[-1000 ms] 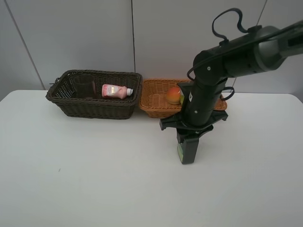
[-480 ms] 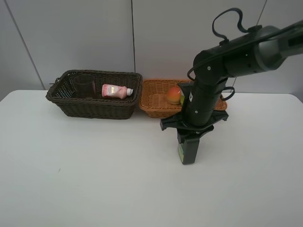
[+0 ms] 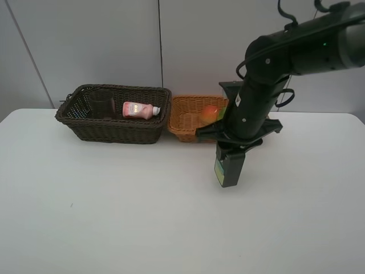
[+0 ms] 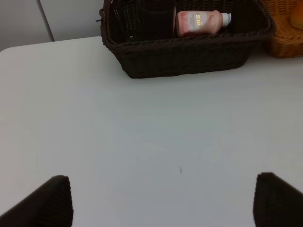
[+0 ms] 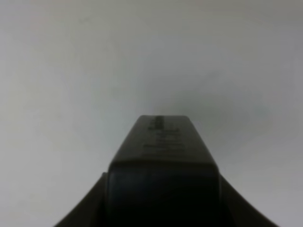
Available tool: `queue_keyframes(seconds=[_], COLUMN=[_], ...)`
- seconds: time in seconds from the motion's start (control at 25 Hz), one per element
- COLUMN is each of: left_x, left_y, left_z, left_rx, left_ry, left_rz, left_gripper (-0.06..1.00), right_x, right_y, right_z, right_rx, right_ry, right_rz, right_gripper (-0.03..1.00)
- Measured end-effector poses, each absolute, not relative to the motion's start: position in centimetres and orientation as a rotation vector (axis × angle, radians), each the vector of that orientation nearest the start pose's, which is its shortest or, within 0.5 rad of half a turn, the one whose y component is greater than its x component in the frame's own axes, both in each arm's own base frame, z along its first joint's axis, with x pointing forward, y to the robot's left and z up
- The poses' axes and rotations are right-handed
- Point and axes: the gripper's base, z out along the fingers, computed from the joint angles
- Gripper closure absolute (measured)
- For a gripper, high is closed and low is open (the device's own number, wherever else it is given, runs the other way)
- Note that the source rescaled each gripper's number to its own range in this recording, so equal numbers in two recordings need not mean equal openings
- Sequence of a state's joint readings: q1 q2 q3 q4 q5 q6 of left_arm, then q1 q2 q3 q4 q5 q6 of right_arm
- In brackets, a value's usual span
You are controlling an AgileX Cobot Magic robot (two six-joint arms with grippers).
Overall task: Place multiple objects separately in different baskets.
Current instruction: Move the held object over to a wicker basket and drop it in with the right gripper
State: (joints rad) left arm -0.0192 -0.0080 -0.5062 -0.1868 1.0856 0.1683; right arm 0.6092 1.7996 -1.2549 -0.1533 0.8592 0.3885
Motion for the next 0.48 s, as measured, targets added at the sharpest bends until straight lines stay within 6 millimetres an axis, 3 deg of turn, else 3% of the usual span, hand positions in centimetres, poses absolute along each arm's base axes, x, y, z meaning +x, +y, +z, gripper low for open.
queue_keyframes(seconds=[0.28, 0.48], left_x=[-0.9, -0.9], left_y=[-1.5, -1.5], left_z=[27.8, 27.8], left_rx=[0.204, 0.204], left_ry=[2.033, 2.033], left_rz=[-0.131, -0.131], left_gripper=[0.01, 0.01], right_x=[31.3, 32.5], right_y=[20.6, 22.1], right_z=[26.8, 31.0], right_rx=[-0.527, -0.636], right_ry=[2.678, 2.479], right_rz=[0.066, 0.138], right_gripper=[0.97, 0.97])
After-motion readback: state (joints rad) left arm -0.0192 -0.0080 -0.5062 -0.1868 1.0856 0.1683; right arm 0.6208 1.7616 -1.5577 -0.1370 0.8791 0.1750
